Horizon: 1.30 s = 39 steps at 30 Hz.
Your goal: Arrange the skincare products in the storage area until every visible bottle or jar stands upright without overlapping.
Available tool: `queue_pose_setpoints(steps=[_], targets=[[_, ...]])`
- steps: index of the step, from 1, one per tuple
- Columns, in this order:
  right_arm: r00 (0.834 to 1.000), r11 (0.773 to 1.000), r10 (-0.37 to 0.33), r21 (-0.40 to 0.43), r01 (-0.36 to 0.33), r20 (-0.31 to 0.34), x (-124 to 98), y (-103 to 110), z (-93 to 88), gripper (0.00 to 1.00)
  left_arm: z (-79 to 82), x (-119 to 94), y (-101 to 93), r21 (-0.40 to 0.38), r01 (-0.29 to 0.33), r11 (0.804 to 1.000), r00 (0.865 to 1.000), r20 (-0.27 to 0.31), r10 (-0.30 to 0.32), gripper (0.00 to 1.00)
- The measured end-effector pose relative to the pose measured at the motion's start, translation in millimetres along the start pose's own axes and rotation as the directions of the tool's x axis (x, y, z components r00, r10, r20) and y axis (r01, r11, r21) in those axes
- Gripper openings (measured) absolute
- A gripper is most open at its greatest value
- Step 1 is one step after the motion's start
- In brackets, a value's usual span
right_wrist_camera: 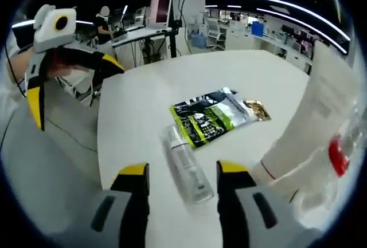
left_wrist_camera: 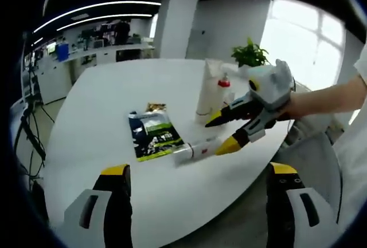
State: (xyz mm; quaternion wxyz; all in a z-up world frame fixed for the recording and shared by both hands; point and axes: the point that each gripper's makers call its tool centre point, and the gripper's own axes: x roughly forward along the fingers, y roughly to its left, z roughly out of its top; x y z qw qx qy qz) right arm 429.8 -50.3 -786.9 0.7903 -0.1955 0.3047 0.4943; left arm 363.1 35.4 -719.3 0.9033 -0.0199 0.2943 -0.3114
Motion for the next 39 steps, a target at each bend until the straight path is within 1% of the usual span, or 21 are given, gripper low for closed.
queue_pose_setpoints(steps=[2,6,12,15,19,26,34,37,39], targets=[[1.0,1.0,0.011,-0.017,-0.012,-0.024,7,0,-2.2,0.46,-0.4,0,0.3,0.001,-0.001,1.0,1.0,-0.001,0.001,0.97],[0.998,0.998,0.013,-0.052,-0.016,-0.064,16,0,-5.7,0.44,-0.9,0,0.4,0.001,0.0,1.0,1.0,-0.004,0.0,0.96],[0.996,0.997,0.024,-0.074,-0.03,-0.082,26,0,-3.0,0.41,-0.4,0,1.8,-0.011,-0.001,1.0,1.0,0.002,0.001,0.96],[0.992,0.993,0.025,-0.11,-0.039,-0.124,32,0,-8.3,0.39,-0.7,0,1.9,-0.011,0.0,1.0,1.0,0.0,0.0,0.96],[0.986,0.989,0.025,-0.14,-0.048,-0.162,36,-1,-14.2,0.35,-0.6,0,1.9,-0.02,0.003,1.0,1.0,0.001,-0.003,0.96],[0.975,0.986,0.031,-0.155,-0.066,-0.222,41,0,-18.0,0.31,1.1,0,3.6,-0.047,0.005,0.999,1.0,0.012,-0.004,0.95],[0.97,0.987,0.048,-0.136,-0.082,-0.236,46,0,-16.2,0.28,0.4,0,4.3,-0.047,0.003,0.999,1.0,0.008,-0.003,0.94],[0.968,0.986,0.047,-0.143,-0.084,-0.245,46,0,-15.8,0.25,0.2,0,4.1,-0.045,0.003,0.999,1.0,0.006,-0.003,0.94],[0.964,0.985,0.053,-0.148,-0.094,-0.26,46,1,-17.3,0.21,0.3,0,4.1,-0.044,0.002,0.999,1.0,0.006,-0.002,0.94]])
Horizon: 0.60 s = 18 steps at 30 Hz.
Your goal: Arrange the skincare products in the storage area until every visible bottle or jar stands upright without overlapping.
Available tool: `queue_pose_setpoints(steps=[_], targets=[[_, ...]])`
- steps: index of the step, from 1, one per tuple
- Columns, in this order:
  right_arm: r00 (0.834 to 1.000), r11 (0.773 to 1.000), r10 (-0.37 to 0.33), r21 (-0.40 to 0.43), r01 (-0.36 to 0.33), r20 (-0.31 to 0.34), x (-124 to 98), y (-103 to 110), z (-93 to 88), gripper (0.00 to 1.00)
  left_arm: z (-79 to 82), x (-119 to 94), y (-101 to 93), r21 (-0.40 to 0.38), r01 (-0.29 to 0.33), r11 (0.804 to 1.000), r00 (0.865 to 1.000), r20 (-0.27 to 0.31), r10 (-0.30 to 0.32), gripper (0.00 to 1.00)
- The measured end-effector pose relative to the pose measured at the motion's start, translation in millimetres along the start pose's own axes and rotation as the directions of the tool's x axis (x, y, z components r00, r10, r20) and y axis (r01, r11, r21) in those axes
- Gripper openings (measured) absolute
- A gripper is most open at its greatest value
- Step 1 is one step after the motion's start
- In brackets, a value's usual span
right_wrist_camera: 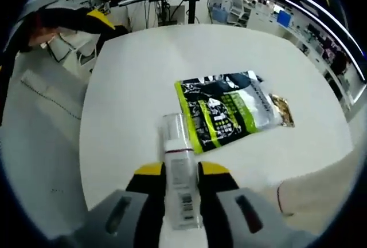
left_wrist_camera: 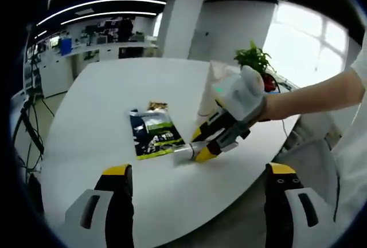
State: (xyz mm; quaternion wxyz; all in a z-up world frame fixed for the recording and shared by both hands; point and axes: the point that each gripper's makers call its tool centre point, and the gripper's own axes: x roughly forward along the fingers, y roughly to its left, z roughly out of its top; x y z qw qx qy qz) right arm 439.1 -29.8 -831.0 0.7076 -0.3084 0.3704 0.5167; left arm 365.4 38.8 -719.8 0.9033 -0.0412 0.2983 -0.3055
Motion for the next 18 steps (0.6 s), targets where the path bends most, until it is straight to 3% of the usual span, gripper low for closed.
queue_pose_setpoints(steps=[9,18], targets=[[1.0,1.0,-0.015,0.003,0.015,0.003,0,2,0.5,0.21,-0.1,0,-0.4,-0.006,0.002,1.0,1.0,0.0,-0.002,0.94],[0.998,0.999,-0.001,0.05,-0.002,0.059,-5,14,7.3,0.2,-1.5,1,-3.6,-0.001,0.018,1.0,1.0,-0.009,-0.018,0.93]])
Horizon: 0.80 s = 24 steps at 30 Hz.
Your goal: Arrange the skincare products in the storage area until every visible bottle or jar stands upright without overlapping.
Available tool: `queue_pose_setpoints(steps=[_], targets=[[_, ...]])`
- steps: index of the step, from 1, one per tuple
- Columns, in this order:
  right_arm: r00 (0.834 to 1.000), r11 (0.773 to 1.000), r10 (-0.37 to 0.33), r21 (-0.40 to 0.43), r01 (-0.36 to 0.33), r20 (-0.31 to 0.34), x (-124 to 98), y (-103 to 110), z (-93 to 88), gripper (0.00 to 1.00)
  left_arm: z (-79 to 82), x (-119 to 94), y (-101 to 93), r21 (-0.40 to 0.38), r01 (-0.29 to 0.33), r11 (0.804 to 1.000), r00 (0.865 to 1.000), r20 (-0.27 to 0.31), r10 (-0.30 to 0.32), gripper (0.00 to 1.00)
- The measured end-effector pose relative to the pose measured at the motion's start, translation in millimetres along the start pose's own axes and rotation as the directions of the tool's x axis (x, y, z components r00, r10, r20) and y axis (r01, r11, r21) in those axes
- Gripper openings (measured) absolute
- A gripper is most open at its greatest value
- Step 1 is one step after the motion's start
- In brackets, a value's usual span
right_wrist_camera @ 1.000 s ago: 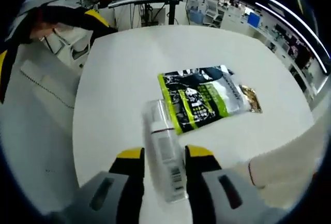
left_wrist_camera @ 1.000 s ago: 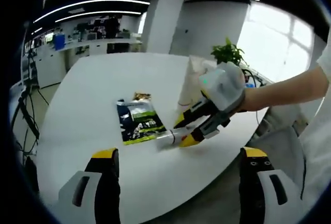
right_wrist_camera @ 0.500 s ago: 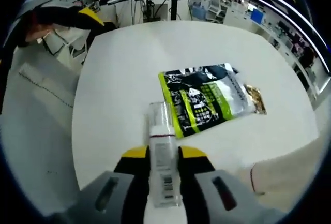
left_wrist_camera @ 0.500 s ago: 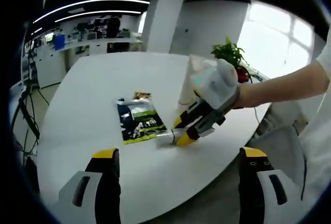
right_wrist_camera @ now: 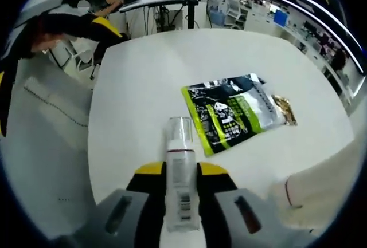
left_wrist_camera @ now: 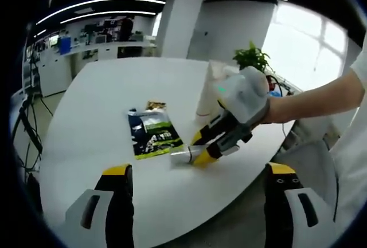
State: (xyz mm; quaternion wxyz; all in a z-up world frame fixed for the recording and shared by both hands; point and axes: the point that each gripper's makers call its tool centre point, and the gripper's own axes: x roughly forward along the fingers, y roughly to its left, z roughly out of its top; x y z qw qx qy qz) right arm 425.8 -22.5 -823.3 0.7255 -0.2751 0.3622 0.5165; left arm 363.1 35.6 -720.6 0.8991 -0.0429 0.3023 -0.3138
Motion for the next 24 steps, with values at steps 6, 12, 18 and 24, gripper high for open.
queue_pose_setpoints(steps=[6,12,18,24], targets=[[0.999,1.0,0.01,0.028,-0.011,0.037,-8,5,2.2,0.2,-1.8,1,-1.7,0.004,0.007,1.0,1.0,-0.012,-0.007,0.93],[0.997,0.998,0.017,0.065,-0.022,0.072,-15,9,3.9,0.19,-2.7,1,-2.3,0.003,0.011,1.0,1.0,-0.017,-0.011,0.93],[0.979,0.974,0.014,0.221,-0.059,0.203,-30,16,20.7,0.19,-0.3,0,-4.1,-0.01,0.024,1.0,1.0,-0.005,-0.024,0.93],[0.94,0.923,-0.007,0.364,-0.125,0.34,-52,19,35.9,0.19,-1.3,1,-10.3,-0.004,0.049,0.999,0.999,-0.019,-0.049,0.93]])
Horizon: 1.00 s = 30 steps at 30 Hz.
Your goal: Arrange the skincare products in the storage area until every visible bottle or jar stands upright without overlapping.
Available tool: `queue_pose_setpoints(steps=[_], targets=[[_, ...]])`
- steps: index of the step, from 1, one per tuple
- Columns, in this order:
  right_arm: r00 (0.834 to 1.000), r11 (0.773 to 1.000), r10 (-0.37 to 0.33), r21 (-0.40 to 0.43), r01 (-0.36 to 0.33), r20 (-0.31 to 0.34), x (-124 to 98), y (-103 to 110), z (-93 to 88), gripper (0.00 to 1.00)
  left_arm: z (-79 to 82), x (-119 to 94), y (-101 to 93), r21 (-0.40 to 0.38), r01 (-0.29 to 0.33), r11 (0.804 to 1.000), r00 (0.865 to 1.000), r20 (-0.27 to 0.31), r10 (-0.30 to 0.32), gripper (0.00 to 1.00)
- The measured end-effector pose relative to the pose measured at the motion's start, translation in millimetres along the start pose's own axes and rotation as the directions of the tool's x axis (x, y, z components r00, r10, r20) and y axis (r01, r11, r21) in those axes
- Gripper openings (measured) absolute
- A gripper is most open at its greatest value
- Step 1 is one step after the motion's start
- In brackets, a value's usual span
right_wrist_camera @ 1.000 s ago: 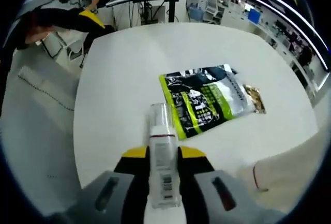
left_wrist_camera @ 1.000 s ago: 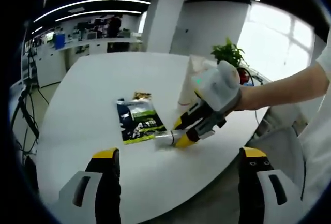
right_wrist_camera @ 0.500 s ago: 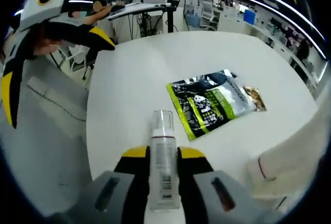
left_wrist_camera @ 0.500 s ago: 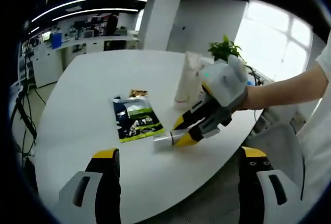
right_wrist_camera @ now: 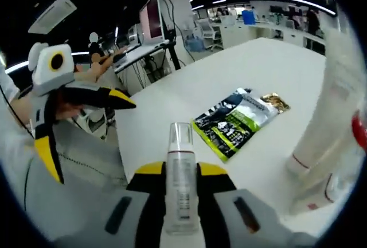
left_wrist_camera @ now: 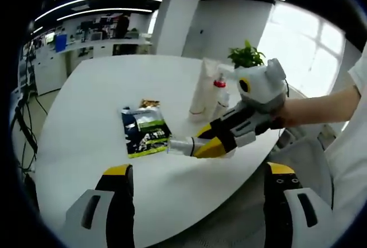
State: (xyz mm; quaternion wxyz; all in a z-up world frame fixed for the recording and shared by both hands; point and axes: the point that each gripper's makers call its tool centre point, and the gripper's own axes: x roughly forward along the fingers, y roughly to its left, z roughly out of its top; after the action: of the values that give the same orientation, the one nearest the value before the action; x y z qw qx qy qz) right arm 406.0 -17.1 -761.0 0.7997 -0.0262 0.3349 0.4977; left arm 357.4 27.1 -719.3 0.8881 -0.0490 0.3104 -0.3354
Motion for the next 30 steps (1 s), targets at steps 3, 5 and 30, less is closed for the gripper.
queue_pose_setpoints(steps=[3,5,30], targets=[[0.997,0.997,0.012,0.078,-0.018,0.072,-7,5,10.4,0.19,-0.3,1,-3.9,-0.001,0.016,1.0,1.0,-0.004,-0.016,0.92],[0.992,0.991,0.022,0.128,-0.038,0.125,-13,10,18.3,0.19,0.6,1,-6.9,-0.01,0.024,1.0,1.0,0.0,-0.024,0.92],[0.778,0.914,0.148,0.217,-0.344,0.61,-87,64,91.7,0.19,50.7,2,-67.5,-0.135,0.257,0.957,0.959,0.157,-0.235,0.7]])
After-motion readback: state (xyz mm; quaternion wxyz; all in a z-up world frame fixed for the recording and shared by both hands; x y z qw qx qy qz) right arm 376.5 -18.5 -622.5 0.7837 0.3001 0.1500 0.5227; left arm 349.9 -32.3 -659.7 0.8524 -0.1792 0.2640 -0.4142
